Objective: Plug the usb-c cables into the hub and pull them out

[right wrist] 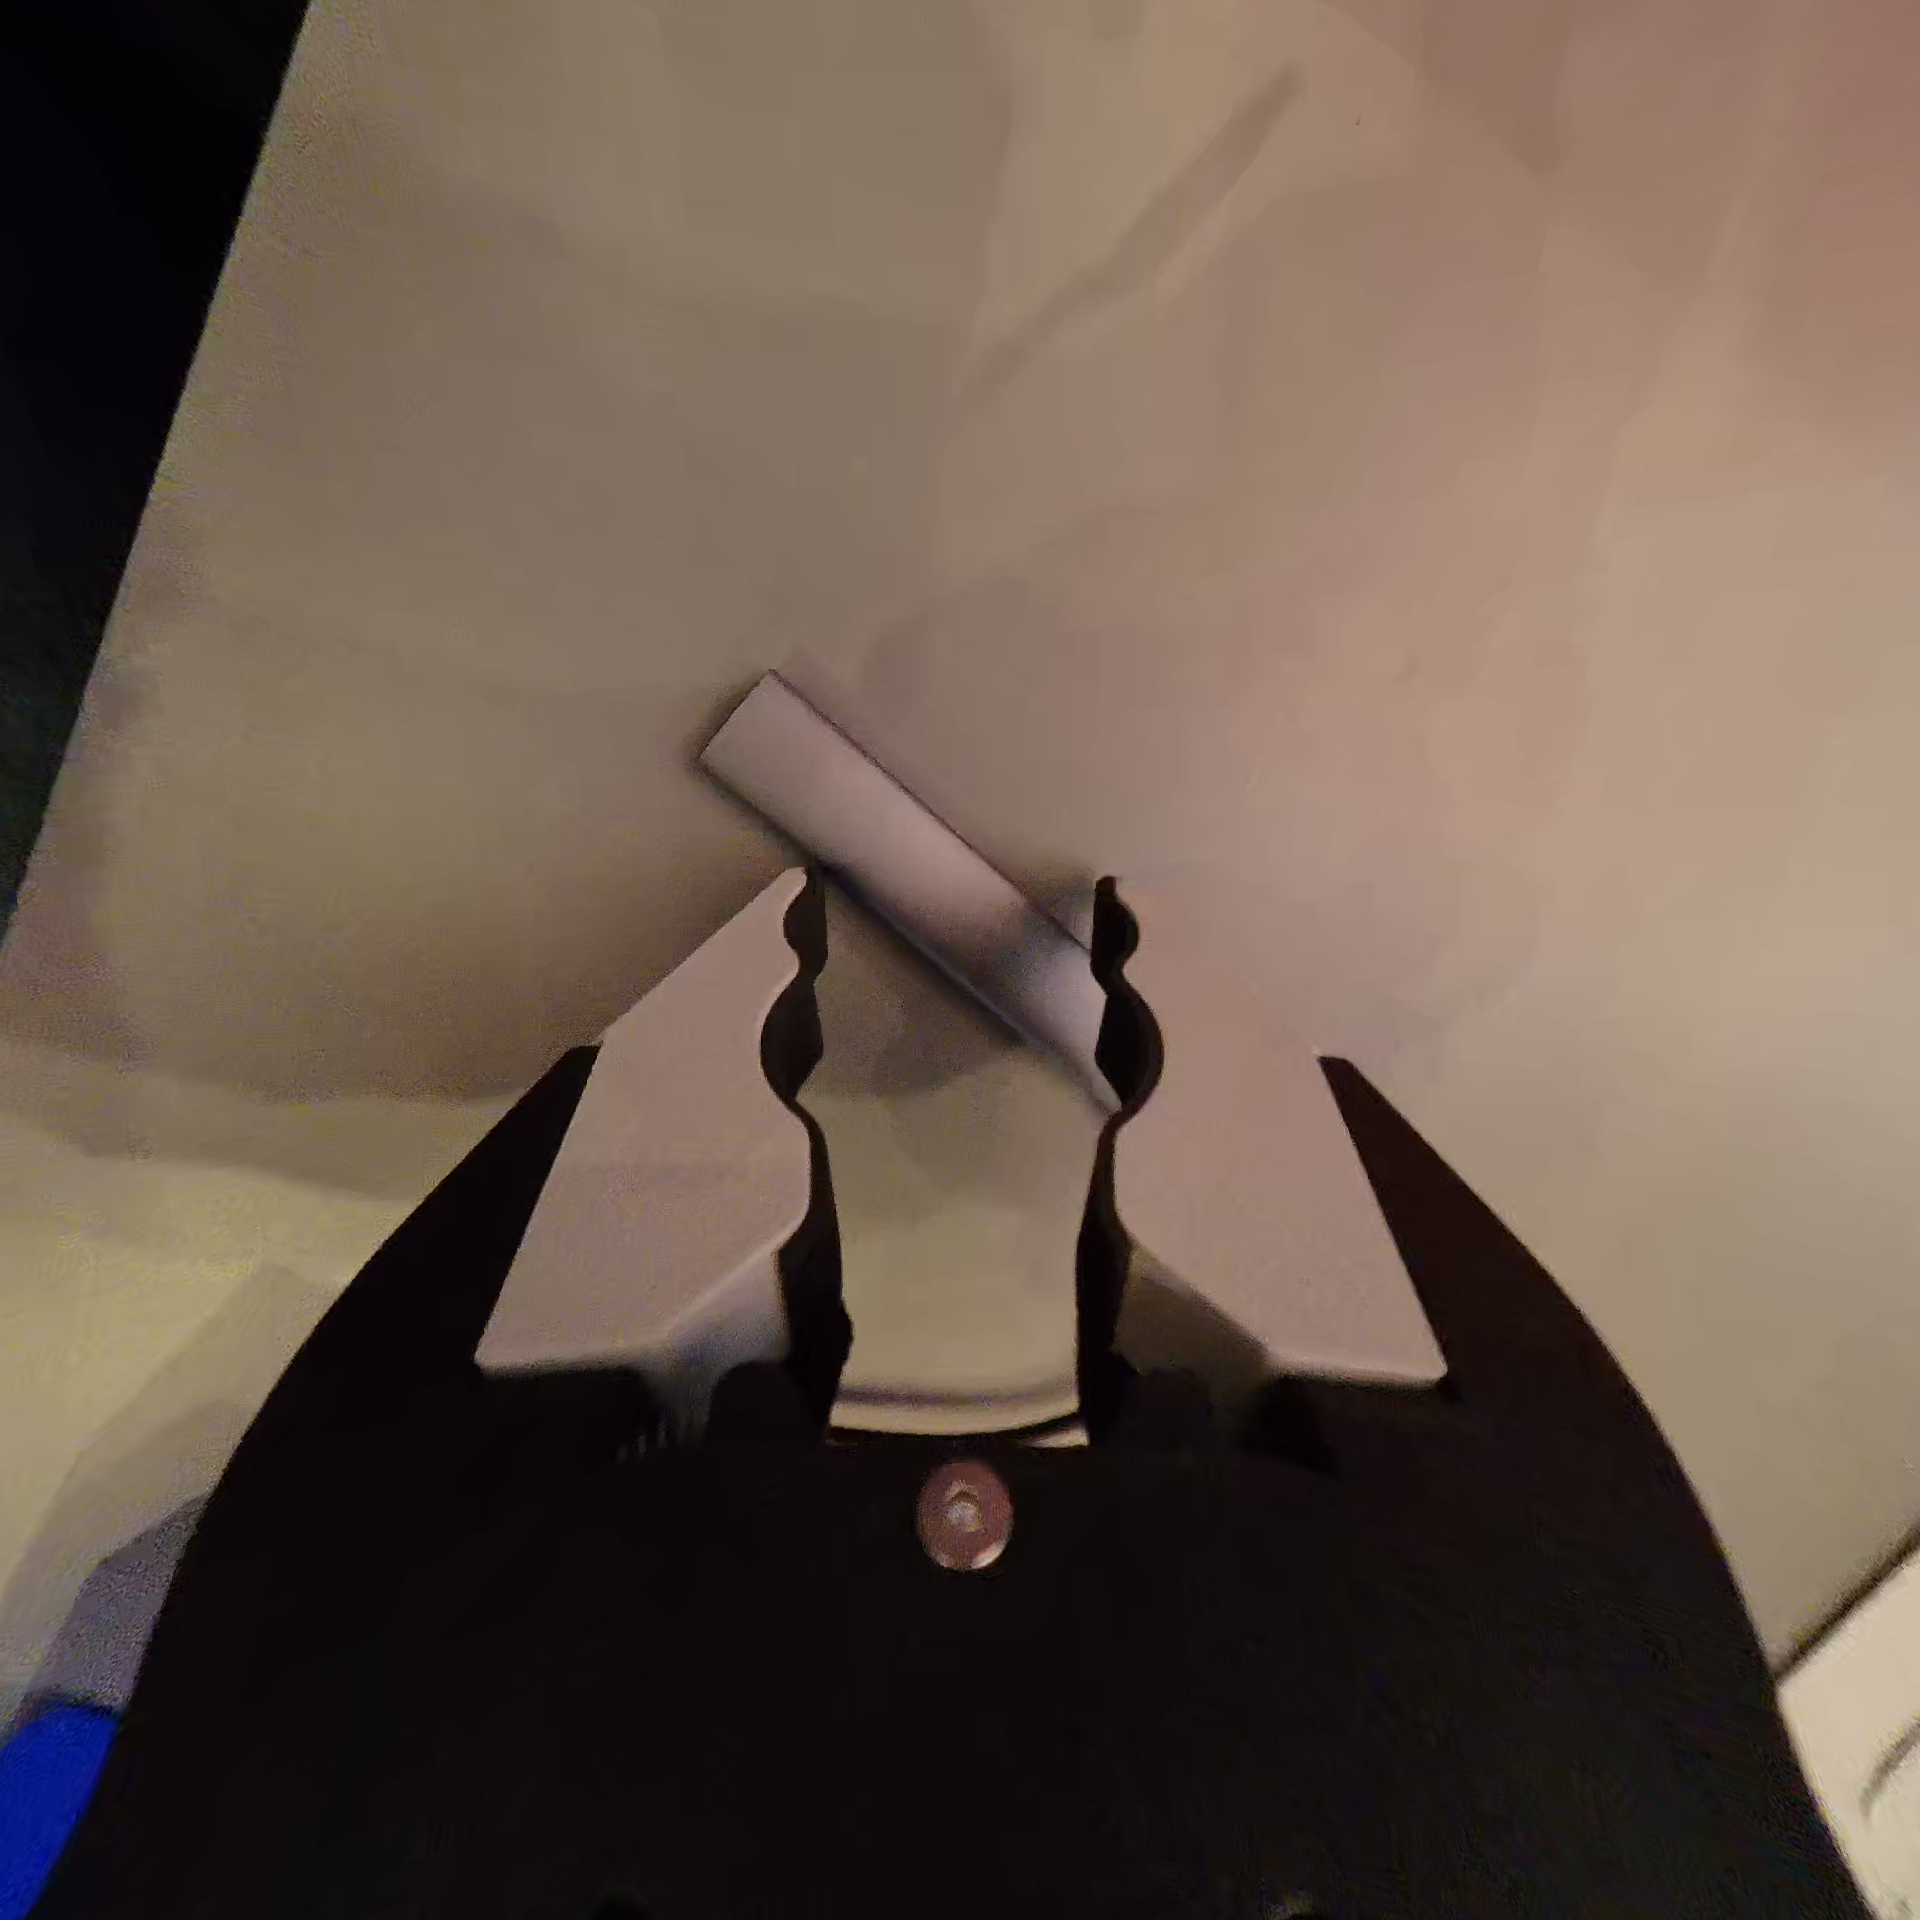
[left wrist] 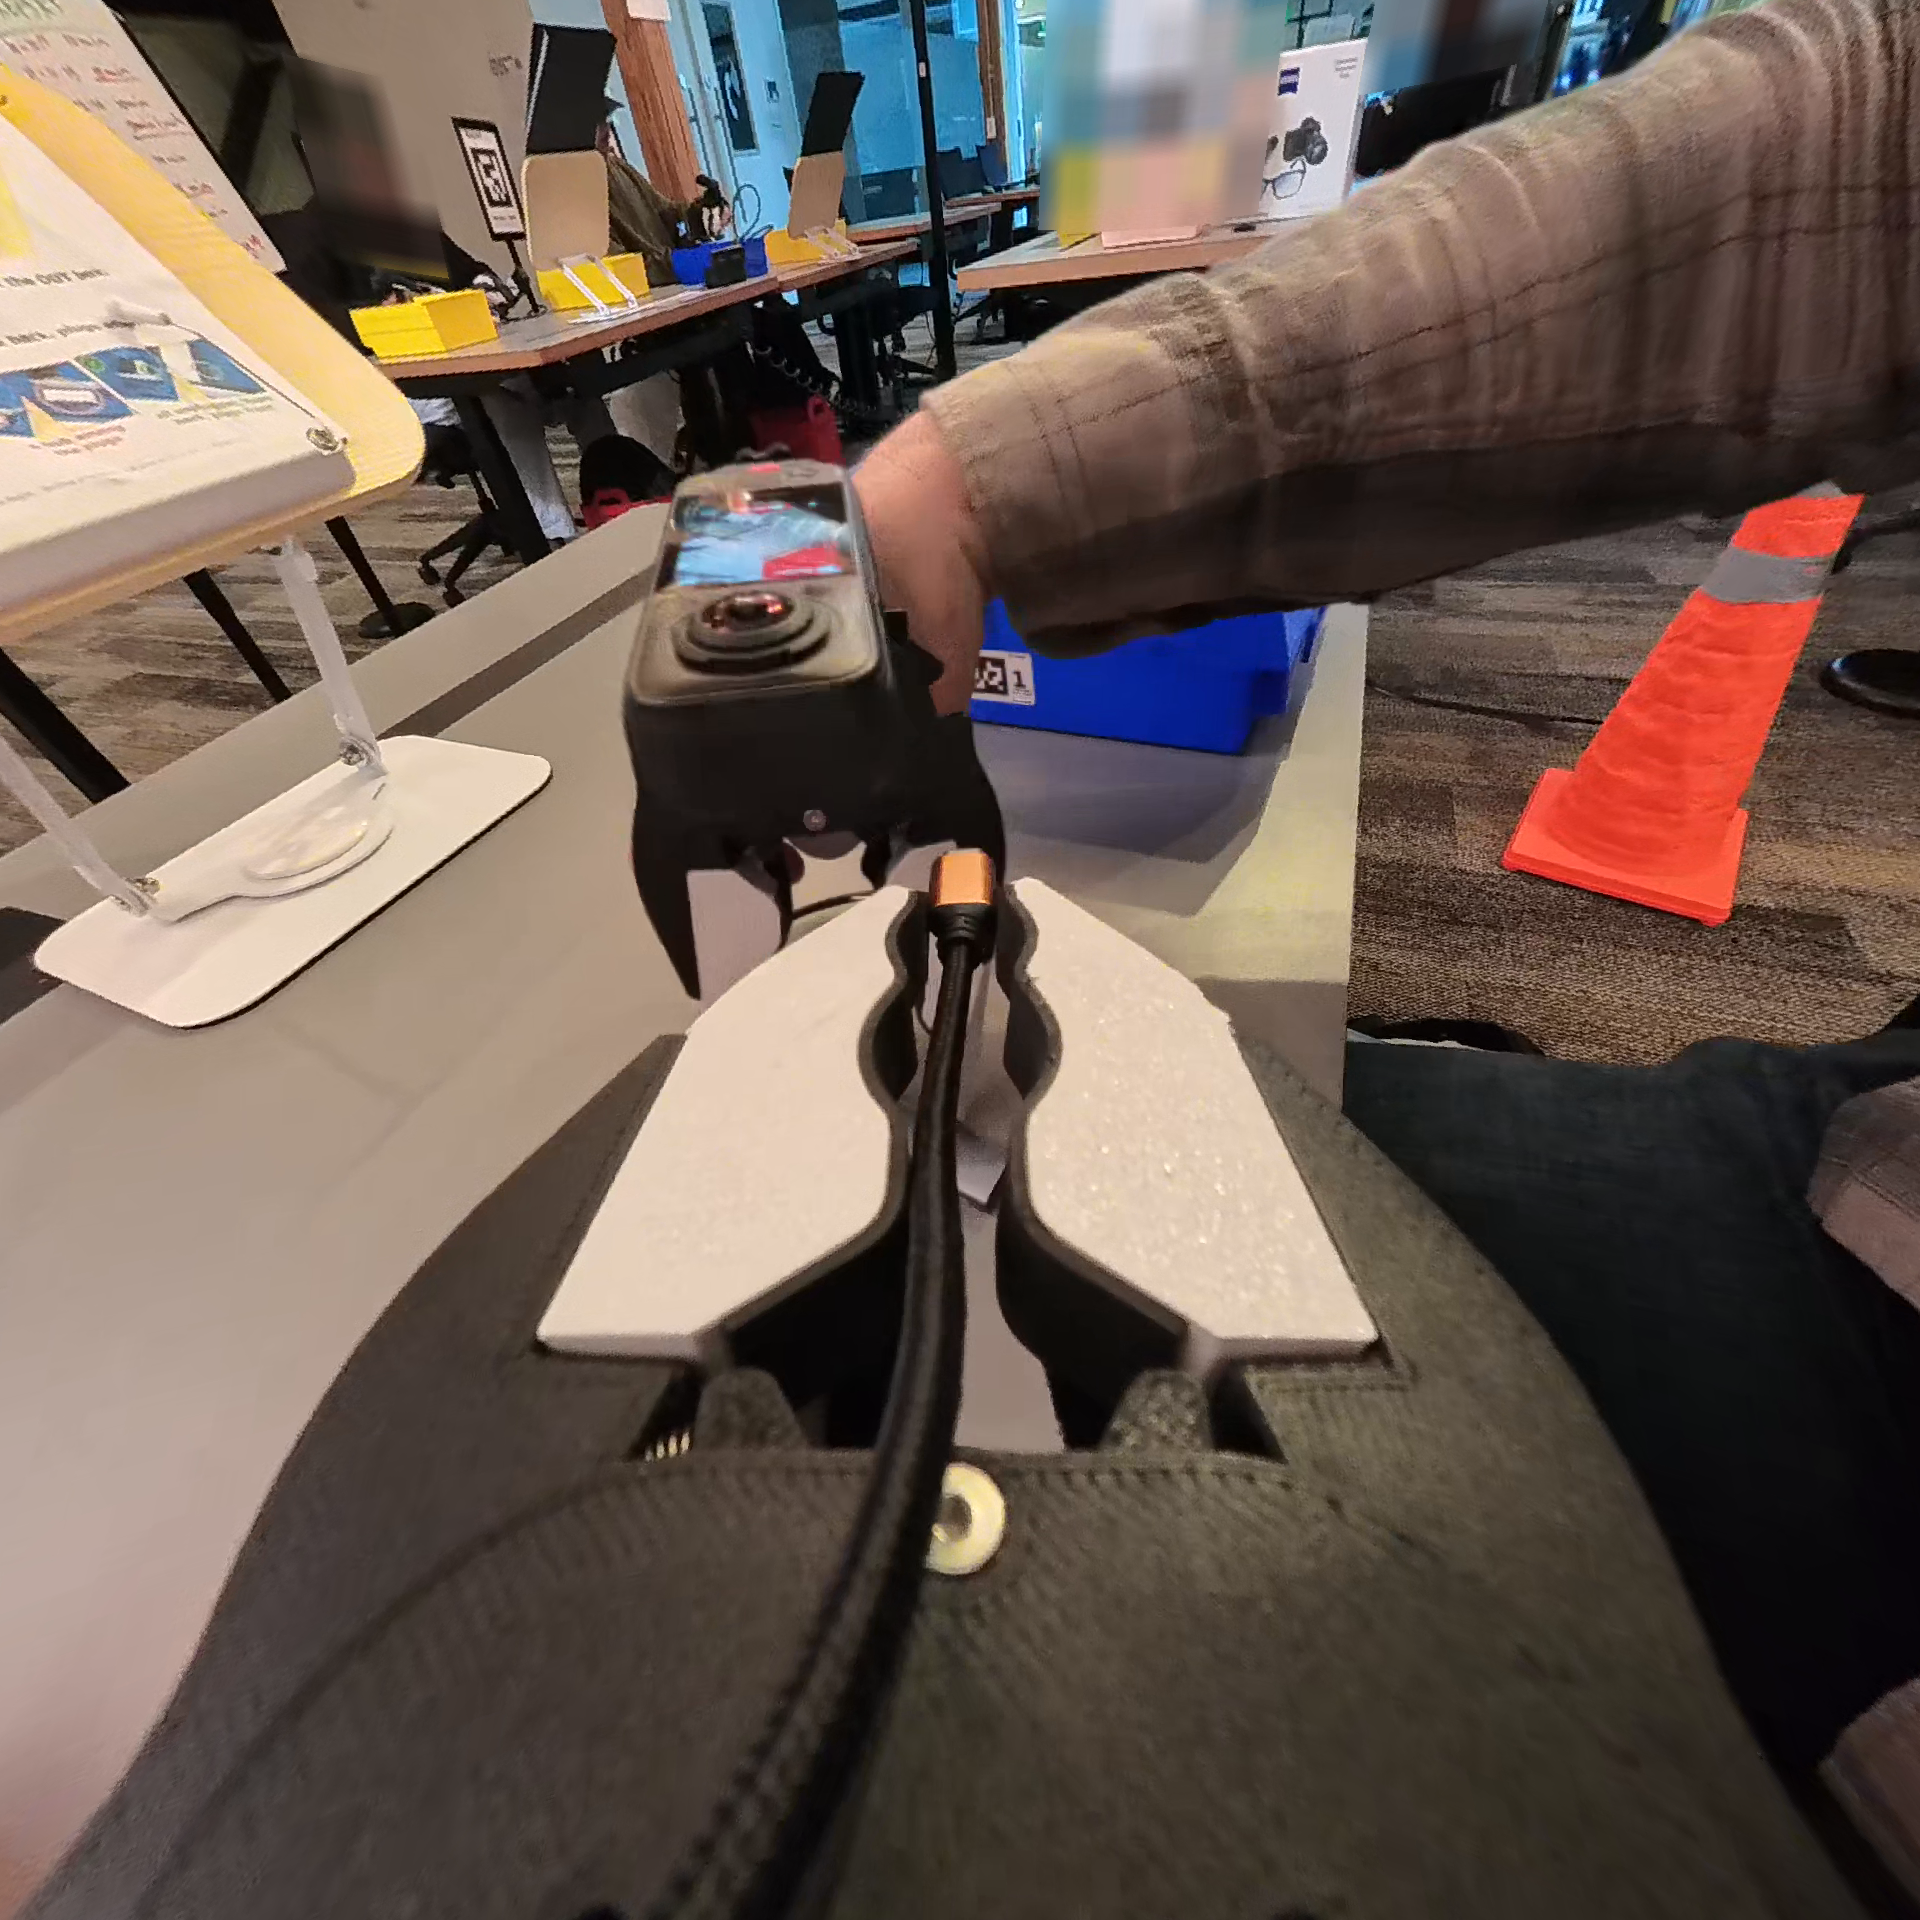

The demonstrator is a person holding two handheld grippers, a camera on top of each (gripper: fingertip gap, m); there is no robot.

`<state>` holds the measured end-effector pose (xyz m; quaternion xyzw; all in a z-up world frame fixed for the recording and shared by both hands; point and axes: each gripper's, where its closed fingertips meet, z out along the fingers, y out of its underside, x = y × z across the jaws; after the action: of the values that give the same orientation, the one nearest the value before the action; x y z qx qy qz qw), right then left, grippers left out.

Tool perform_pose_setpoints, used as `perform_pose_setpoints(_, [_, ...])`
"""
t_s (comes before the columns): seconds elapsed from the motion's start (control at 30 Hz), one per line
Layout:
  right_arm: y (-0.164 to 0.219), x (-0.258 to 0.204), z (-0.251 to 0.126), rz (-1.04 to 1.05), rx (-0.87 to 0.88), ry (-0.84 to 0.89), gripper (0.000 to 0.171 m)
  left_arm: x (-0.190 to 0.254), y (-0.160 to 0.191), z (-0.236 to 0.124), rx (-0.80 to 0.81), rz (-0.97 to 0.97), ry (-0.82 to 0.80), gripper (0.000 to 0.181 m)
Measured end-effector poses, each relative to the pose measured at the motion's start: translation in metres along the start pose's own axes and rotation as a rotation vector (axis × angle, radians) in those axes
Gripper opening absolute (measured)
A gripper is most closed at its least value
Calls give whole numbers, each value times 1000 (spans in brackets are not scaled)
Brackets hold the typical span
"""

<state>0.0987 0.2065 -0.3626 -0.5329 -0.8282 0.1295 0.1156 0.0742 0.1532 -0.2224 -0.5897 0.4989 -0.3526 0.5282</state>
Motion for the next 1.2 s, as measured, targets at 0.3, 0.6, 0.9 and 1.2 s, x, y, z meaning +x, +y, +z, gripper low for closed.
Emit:
perform_pose_setpoints(0.3, [14,33,-2,198,12,45,22,-5,5,1,-4,-16,-3,12])
perform_pose_setpoints(0.6, [33,53,-10,295,8,175,24,-7,12,4,-26,-25,-7,12])
perform_pose_setpoints(0.9, [9,57,-1,73,-120,88,19,-5,15,5,-36,-22,-2,12])
perform_pose_setpoints(1.2, [9,58,-1,141,-90,35,18,-9,19,3,-45,-18,-15,12])
